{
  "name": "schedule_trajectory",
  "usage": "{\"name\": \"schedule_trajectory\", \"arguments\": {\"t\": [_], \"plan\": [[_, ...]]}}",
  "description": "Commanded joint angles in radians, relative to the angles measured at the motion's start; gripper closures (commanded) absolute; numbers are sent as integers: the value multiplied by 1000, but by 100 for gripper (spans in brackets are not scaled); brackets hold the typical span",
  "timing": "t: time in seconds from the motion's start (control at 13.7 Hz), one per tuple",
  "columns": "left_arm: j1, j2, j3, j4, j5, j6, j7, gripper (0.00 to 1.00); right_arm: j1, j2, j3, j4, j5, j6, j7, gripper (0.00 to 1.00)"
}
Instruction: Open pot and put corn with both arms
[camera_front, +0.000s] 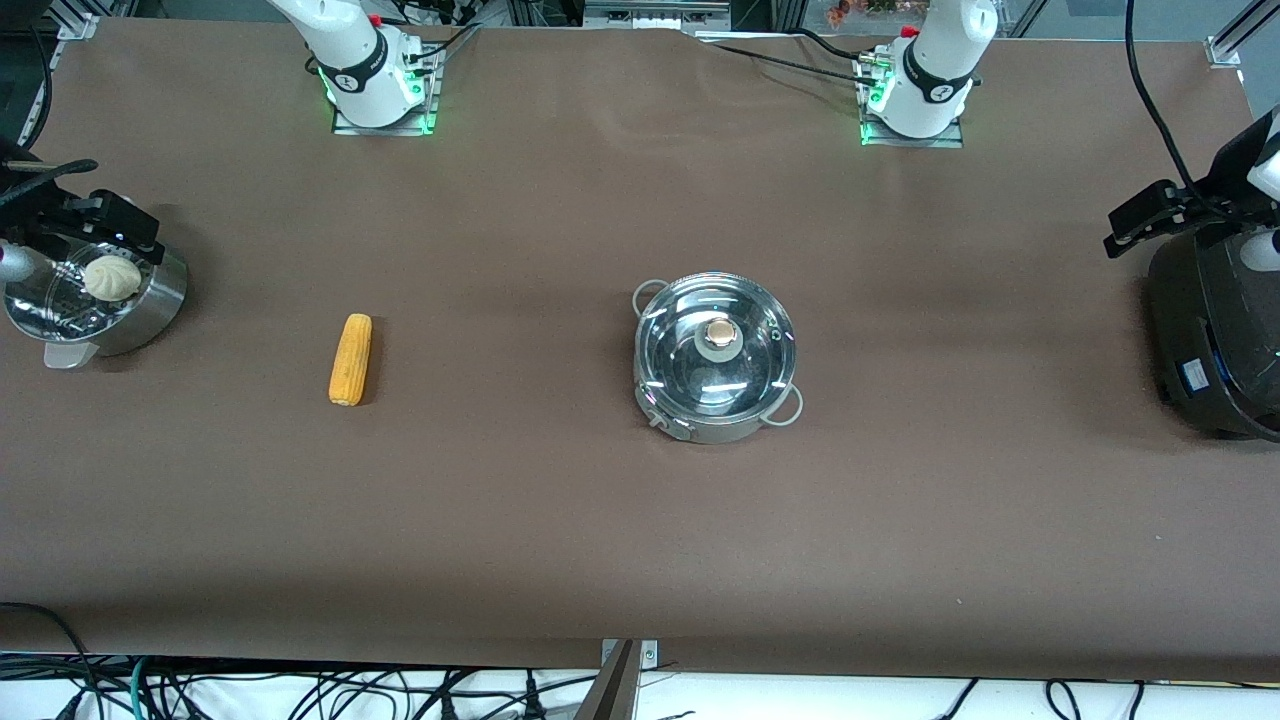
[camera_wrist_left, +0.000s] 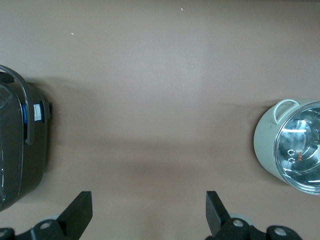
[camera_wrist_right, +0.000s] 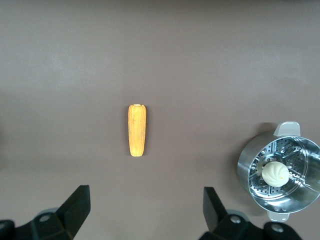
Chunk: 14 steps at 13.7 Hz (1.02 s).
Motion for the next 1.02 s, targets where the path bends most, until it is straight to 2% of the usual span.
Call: {"name": "schedule_trajectory", "arguments": {"t": [0.0,0.44,0.95], "plan": [[16,13,-12,33,-10,-22,15,0,-8,10,4,23,-2,-3,-13,0],[17,13,-11,33,-10,-36,13,0,-8,11,4,23,-3,-2,-9,0],[40,15,-5,16,-27,-28,26,0,-3,56,7,23,-5,7,-13,0]]}}
